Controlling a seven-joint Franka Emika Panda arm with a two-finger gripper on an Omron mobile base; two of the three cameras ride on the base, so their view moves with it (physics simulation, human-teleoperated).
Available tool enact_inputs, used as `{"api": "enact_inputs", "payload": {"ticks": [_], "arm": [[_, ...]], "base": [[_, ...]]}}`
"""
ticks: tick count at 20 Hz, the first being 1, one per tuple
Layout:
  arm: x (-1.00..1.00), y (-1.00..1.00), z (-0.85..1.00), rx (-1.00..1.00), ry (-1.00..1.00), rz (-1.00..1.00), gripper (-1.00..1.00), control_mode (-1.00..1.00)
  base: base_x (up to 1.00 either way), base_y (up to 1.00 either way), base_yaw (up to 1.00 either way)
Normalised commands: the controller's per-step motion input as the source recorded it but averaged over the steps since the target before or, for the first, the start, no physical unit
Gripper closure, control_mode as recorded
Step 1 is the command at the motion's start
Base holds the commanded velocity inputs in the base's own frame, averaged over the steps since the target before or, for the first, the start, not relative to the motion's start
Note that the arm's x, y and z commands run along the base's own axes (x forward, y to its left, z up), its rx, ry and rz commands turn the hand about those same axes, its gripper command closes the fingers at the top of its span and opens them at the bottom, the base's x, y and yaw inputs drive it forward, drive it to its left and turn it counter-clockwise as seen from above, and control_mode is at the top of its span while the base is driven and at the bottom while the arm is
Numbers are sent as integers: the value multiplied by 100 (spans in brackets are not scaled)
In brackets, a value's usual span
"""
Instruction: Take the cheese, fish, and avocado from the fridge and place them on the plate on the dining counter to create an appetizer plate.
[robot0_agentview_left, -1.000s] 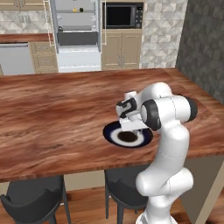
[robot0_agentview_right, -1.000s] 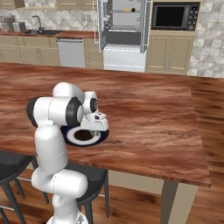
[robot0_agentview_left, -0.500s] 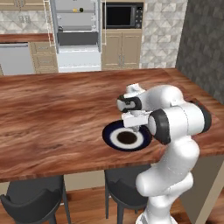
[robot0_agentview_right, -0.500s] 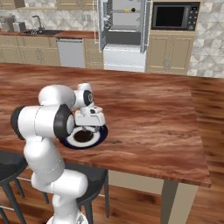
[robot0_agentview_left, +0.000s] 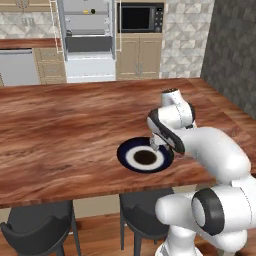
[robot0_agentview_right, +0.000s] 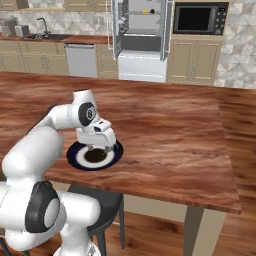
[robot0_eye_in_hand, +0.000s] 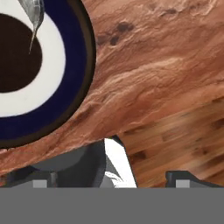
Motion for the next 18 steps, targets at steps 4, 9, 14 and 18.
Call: {"api": "enact_inputs", "payload": {"ticks": [4,9,14,18], "arm": [[-100,-36,49,0,-2,0,-100,-100],[-87,-24,31,0,0,0,-100,-100],[-67,-34,13,0,0,0,-100,-100],[-28,-25,2,0,0,0,-100,100]], "base": [[0,0,0],[0,0,0],[0,0,0],[-24,-39,0]]}}
